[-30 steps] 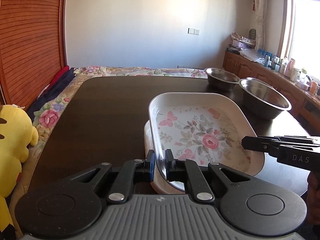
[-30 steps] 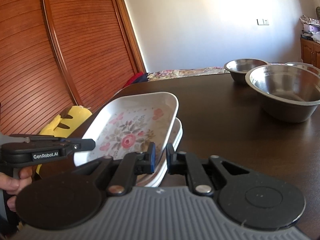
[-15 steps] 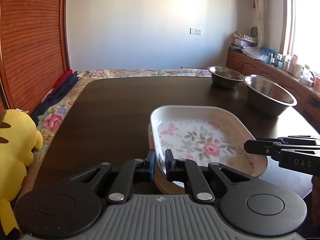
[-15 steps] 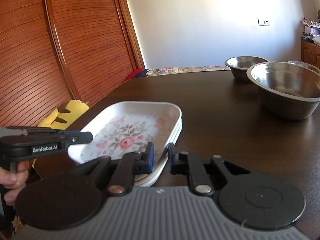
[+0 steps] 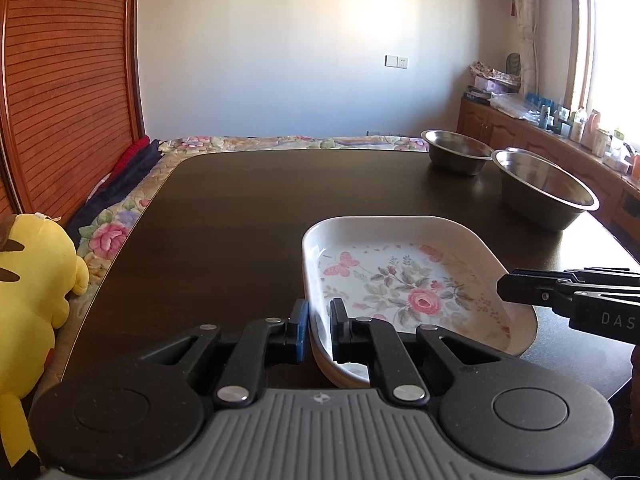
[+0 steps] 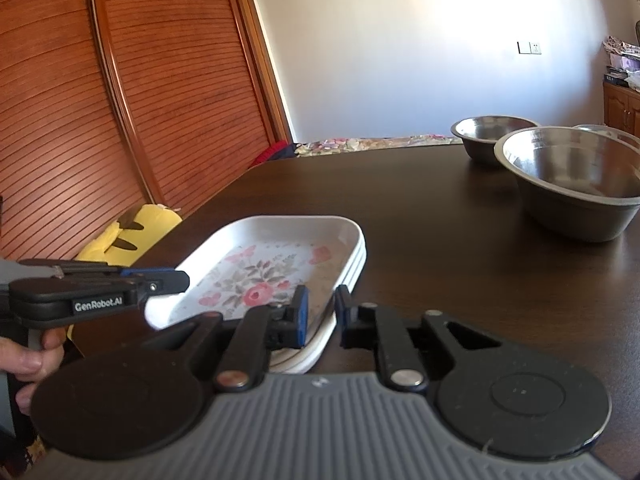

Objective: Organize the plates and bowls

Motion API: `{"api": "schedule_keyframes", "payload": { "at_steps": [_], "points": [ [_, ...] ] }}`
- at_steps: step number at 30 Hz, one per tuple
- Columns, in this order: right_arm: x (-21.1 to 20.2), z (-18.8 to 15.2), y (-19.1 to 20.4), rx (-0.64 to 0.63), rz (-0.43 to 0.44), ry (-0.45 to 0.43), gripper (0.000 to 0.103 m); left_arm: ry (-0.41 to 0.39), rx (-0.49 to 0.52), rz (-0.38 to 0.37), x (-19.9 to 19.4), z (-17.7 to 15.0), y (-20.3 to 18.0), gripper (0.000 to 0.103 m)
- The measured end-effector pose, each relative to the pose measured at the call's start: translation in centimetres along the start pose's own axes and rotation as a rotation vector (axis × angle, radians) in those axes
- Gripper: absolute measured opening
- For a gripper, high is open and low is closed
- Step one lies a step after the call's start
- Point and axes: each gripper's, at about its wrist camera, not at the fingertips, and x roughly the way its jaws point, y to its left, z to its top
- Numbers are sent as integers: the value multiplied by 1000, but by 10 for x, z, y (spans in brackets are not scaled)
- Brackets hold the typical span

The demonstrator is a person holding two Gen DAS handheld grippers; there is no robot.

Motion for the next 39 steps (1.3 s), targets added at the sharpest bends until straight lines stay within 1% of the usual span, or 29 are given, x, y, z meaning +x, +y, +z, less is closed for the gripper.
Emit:
{"api": "schedule_keyframes", "payload": {
  "at_steps": [10, 13, 18, 21, 23, 27, 29, 36, 39],
  "points": [
    [-7, 3, 0, -16, -8, -36, 16, -35, 1, -6, -8, 9, -3, 11],
    [-12, 7, -3, -20, -17, -56, 16, -48, 11, -10, -9, 14, -8, 16],
    [-23, 15, -15, -19, -48, -98, 16, -69, 32, -28, -7, 26, -22, 17],
    [-32, 21, -27, -24, -78, -124, 16, -78, 52, -46, -3, 34, -35, 20],
    [-37, 25, -37, -28, -100, -137, 16, -82, 71, -62, 2, 40, -44, 26],
    [-46, 32, -58, -35, -149, -157, 16, -82, 103, -82, 14, 49, -65, 28],
    [-52, 36, -70, -38, -173, -169, 16, -82, 109, -105, 19, 53, -75, 36],
    [-62, 45, -104, -53, -226, -196, 16, -75, 154, -152, 37, 65, -110, 45],
    [-63, 45, -117, -47, -238, -201, 16, -73, 165, -157, 46, 71, -122, 57]
  ]
}}
